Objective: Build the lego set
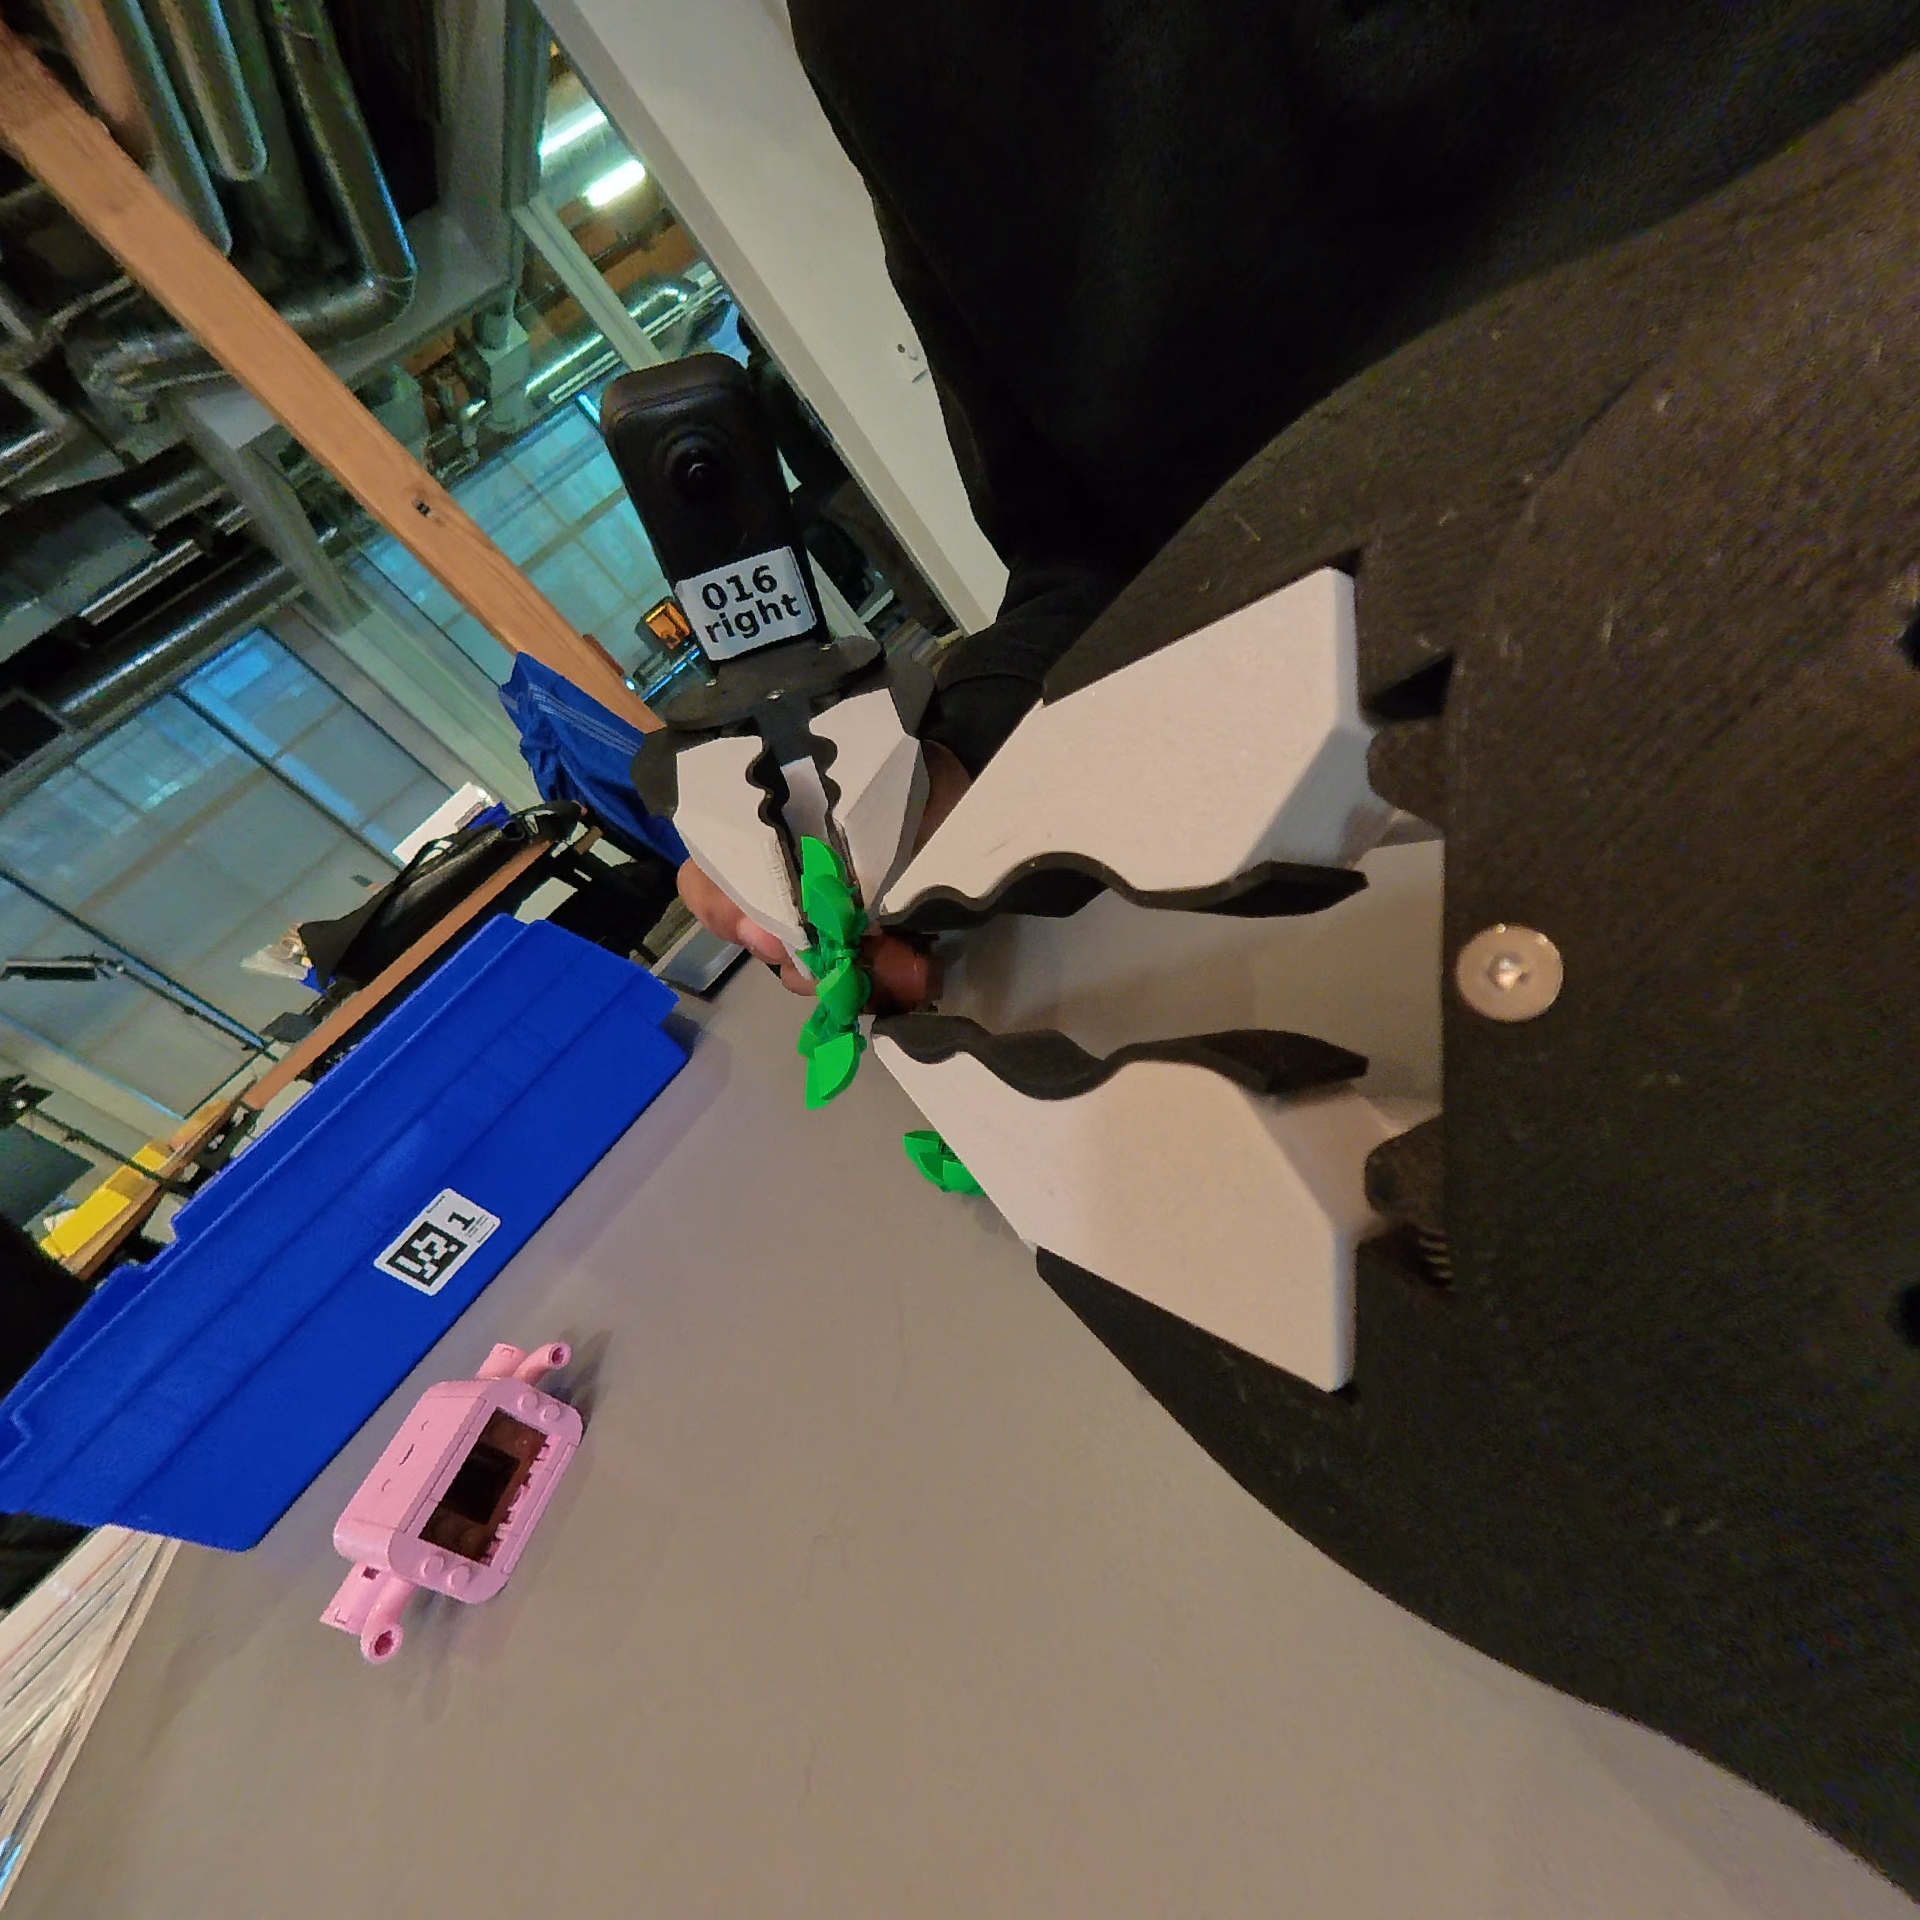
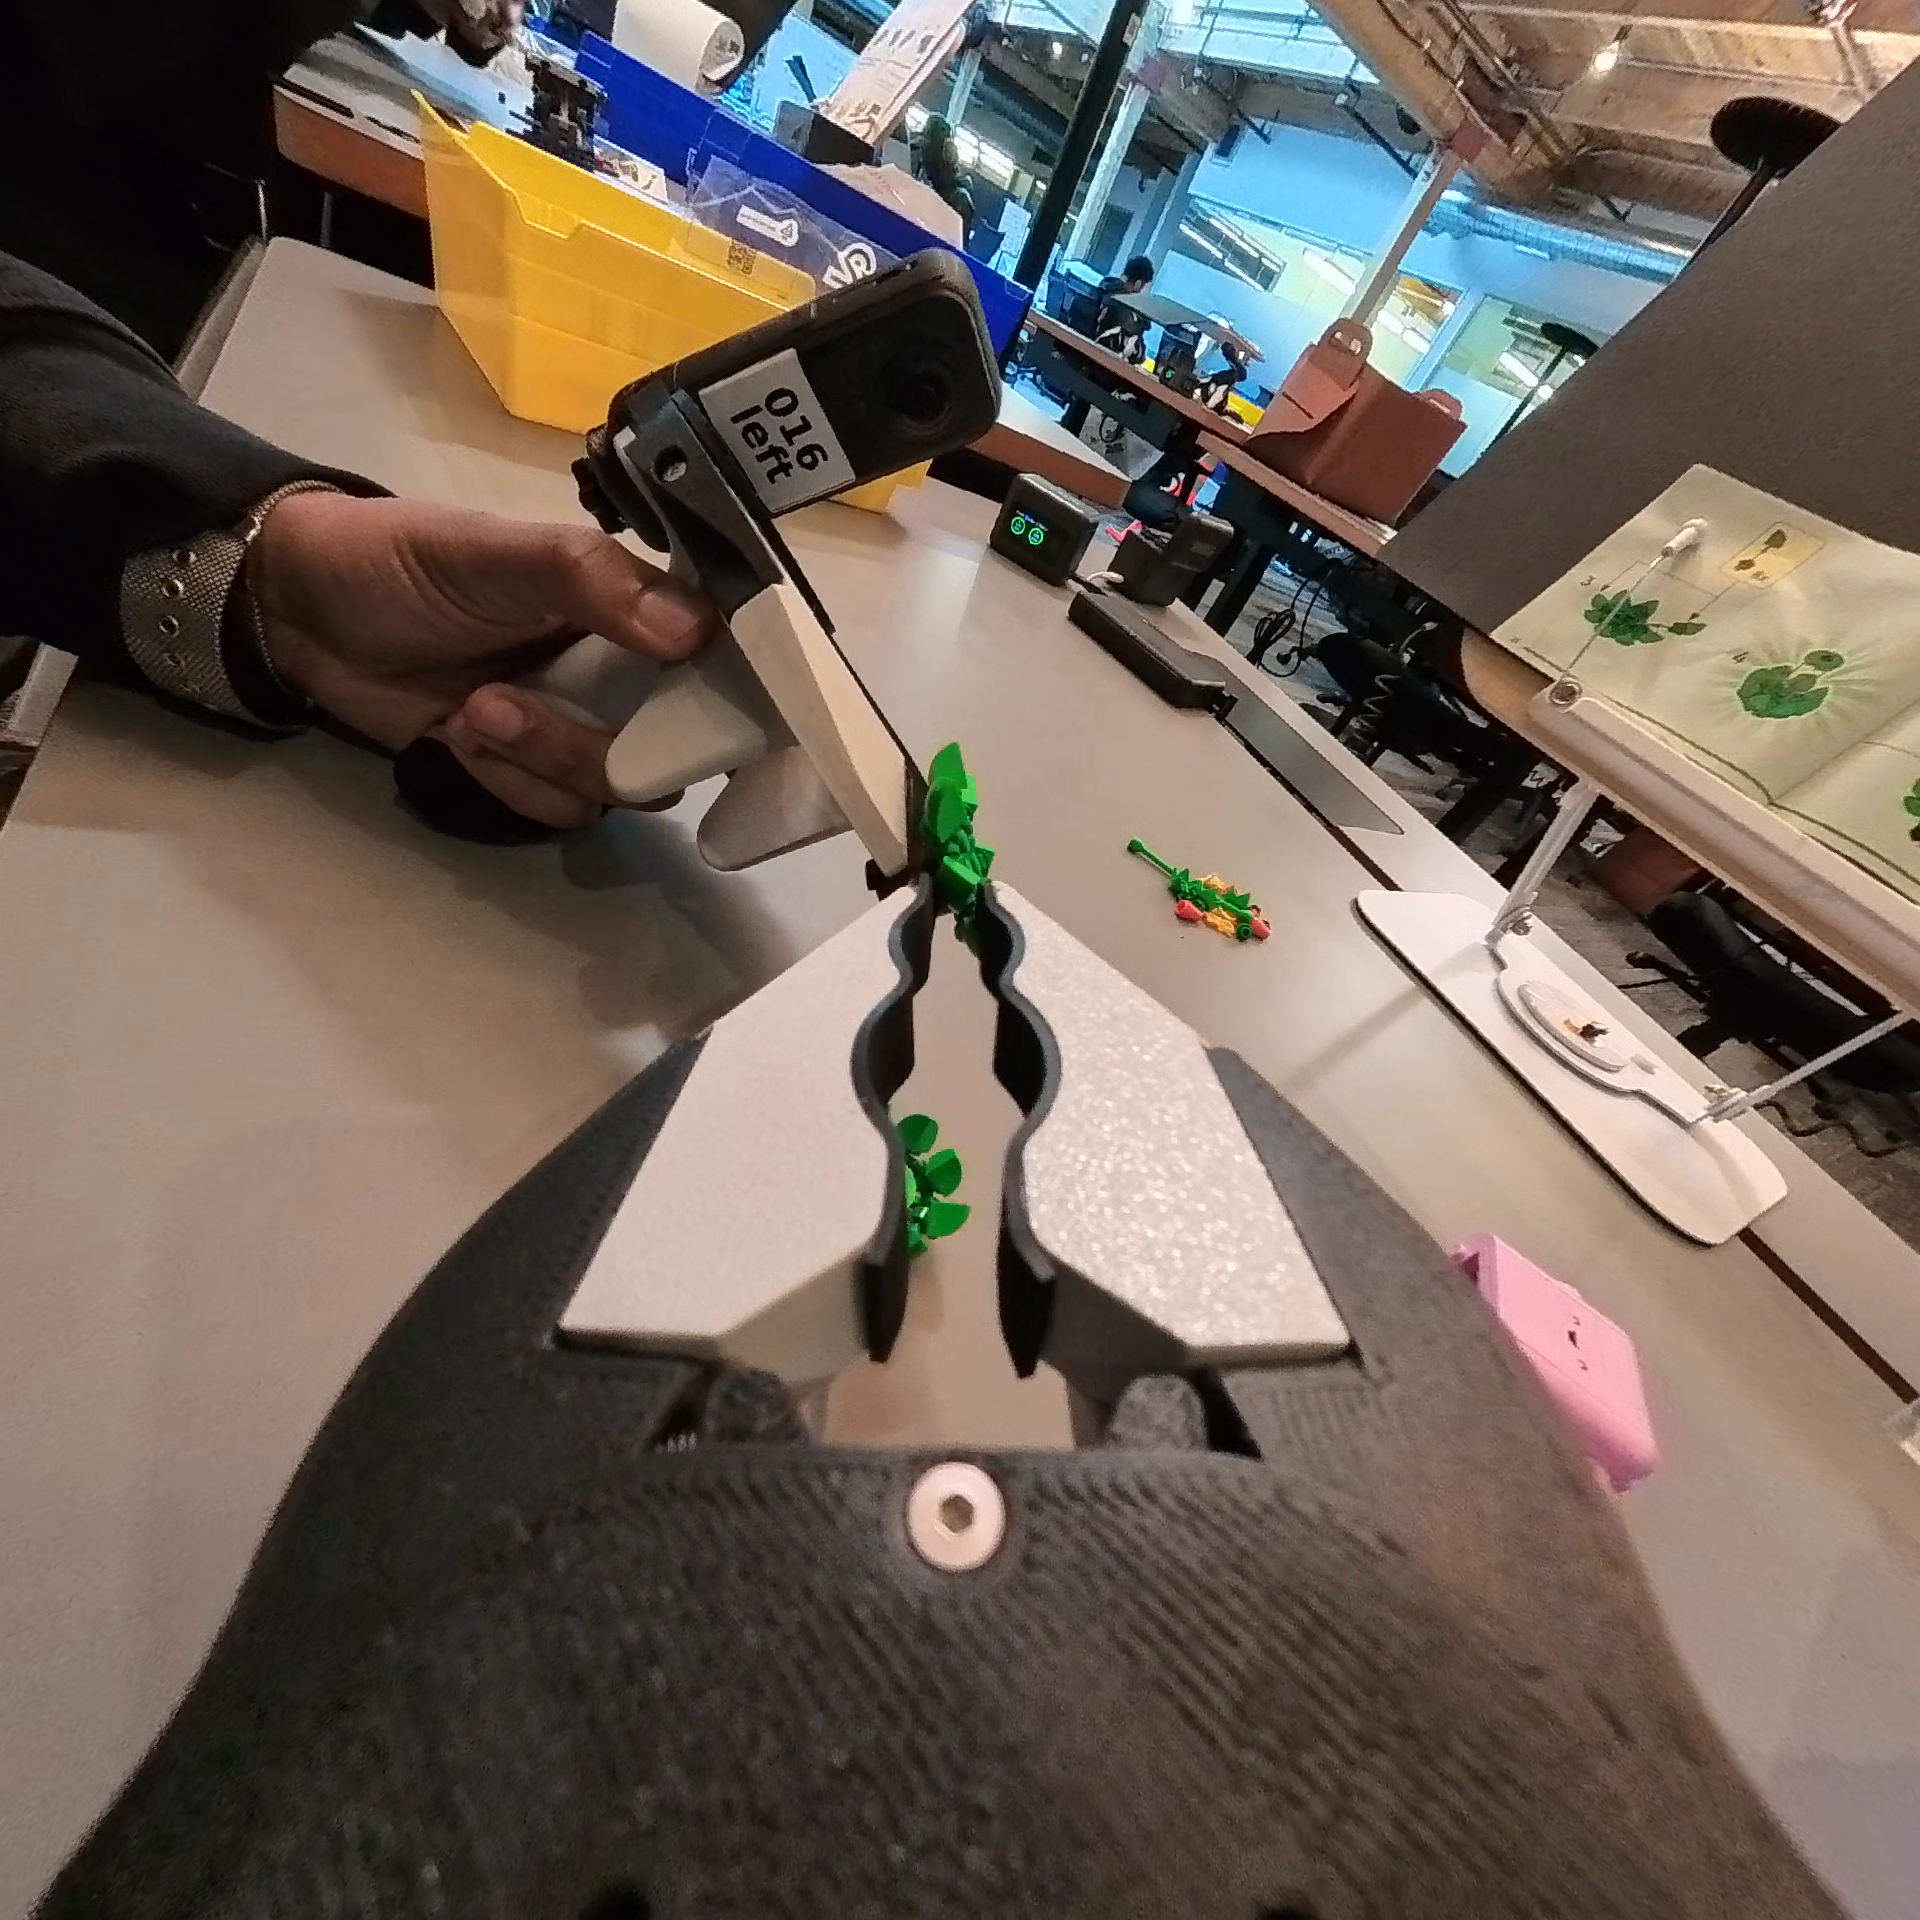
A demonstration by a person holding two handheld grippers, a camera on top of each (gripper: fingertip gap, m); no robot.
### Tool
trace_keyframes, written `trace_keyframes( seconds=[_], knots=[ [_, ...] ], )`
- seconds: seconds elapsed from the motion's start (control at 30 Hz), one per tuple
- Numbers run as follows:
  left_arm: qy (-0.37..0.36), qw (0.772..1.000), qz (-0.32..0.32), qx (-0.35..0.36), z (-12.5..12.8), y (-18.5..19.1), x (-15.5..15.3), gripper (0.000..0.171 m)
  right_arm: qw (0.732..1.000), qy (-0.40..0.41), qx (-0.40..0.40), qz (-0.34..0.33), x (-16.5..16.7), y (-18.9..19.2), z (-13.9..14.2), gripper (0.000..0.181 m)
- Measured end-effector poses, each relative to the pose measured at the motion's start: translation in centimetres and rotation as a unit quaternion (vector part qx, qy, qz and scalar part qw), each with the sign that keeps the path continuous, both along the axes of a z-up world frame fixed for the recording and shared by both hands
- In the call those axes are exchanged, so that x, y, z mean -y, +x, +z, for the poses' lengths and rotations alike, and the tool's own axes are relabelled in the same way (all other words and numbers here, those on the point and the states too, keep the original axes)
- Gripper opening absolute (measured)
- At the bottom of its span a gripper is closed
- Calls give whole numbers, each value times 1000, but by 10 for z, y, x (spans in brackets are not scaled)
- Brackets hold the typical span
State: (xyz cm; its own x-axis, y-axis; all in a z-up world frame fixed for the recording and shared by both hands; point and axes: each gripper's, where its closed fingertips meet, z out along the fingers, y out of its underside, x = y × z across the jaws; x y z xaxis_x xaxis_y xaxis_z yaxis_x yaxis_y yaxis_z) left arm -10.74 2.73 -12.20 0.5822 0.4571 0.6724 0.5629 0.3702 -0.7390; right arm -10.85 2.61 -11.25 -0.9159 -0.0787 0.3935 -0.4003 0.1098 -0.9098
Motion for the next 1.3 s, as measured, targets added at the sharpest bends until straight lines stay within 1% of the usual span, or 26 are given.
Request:
trace_keyframes(
  seconds=[0.33, 0.4, 0.5, 0.57, 0.63, 0.73, 0.93, 1.03, 1.13, 1.2, 1.3],
  knots=[
    [-2, 1000, 3, -4, 1, 0, 1, 13, 1000, -2, -7, 2, 0, 2, 0, 12],
    [-2, 1000, 5, -9, 2, 0, 2, 13, 1000, -8, 8, 5, 0, 2, 2, 16],
    [-8, 1000, 16, -23, 5, 0, 7, 13, 998, -27, 60, 12, -2, 0, 11, 25],
    [-9, 998, 17, -51, 13, 3, 9, 13, 995, -47, 91, 13, -6, -5, 19, 27],
    [2, 994, 5, -107, 31, 13, 8, 13, 990, -72, 122, 17, -11, -9, 29, 29],
    [-16, 985, 12, -171, 48, 23, 10, 13, 980, -105, 167, 22, -18, -17, 40, 29],
    [-26, 978, 30, -206, 56, 27, 16, 12, 964, -136, 228, 34, -27, -26, 50, 28],
    [-68, 972, 52, -217, 53, 25, 19, 12, 960, -136, 243, 38, -27, -27, 50, 27],
    [-143, 961, 72, -225, 43, 21, 17, 12, 961, -129, 244, 38, -26, -27, 47, 27],
    [-184, 952, 76, -232, 38, 20, 14, 12, 962, -123, 242, 39, -24, -26, 45, 27],
    [-219, 944, 77, -236, 32, 19, 9, 13, 963, -114, 241, 45, -22, -23, 42, 27]
  ],
)
